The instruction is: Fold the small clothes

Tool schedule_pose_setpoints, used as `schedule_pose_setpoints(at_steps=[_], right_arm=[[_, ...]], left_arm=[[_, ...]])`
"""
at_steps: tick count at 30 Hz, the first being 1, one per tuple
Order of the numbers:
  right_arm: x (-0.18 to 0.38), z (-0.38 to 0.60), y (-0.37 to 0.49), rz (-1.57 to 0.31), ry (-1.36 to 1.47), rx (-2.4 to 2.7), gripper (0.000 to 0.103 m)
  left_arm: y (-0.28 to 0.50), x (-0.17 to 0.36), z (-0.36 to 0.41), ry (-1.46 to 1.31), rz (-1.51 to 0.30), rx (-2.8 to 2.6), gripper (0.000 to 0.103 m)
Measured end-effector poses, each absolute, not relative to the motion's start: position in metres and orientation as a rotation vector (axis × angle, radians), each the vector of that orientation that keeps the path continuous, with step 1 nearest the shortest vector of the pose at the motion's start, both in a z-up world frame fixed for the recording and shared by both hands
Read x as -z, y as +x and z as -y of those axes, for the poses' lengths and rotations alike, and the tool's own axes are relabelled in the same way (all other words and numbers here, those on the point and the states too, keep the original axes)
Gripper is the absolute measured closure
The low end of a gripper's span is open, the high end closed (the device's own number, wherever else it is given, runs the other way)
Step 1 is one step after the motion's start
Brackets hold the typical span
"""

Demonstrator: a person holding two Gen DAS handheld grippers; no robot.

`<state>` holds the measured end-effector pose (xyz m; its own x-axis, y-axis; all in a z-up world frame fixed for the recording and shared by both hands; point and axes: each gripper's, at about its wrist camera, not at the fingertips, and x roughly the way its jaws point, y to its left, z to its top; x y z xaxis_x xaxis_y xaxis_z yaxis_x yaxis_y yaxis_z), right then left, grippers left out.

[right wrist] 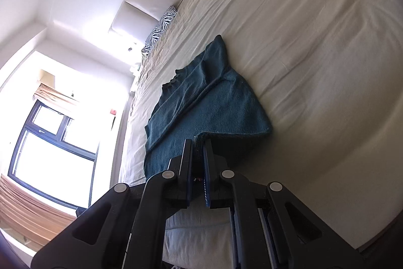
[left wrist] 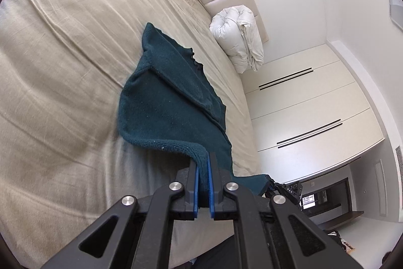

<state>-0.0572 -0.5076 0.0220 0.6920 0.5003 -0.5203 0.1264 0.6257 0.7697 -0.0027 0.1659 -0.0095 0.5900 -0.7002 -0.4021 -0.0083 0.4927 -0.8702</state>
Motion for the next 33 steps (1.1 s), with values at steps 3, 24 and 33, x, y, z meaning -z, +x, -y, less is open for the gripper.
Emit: schedule_pose_setpoints(at_steps=[3,24,33], right_arm=[[-0.026,0.508,-0.035,-0.788,0.888,-0.231,0.096],[-0.023,0.492,0.189,-0.803,0.79,-0.123,0.097],[0.02,0.494,0.278,-0.846,0.795,-0.06,0.097]], left_arm=[[0.016,0.006,-0.169,-0.995,-0.837,0.476,0.096],[0.219,0.018,-0.183,-0.997,-0.85,0.392,0.096],[0.284,0.046,-0.192,-0.977,-0.878,0.331,0.096]])
